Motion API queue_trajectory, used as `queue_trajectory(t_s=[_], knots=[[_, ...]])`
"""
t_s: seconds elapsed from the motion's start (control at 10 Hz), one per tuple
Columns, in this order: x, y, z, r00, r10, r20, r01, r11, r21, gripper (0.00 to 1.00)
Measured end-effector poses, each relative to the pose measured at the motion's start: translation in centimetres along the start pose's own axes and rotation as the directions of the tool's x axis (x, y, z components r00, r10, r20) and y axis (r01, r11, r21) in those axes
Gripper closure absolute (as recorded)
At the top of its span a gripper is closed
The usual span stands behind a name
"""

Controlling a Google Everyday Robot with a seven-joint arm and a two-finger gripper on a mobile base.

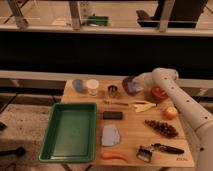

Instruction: Wipe purple bowl with sponge

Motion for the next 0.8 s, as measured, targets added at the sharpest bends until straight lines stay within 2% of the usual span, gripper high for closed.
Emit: queue_trajectory(t_s=[0.2,0.5,0.8], knots=[[1.0,-0.7,0.1,1.000,-0.005,-0.023,0.005,1.000,0.022,1.00],[1.1,-3.7,0.9,0.996,-0.067,-0.057,0.071,0.995,0.070,1.00],[0.7,-5.0,2.0,0.994,-0.086,-0.066,0.091,0.993,0.073,1.00]])
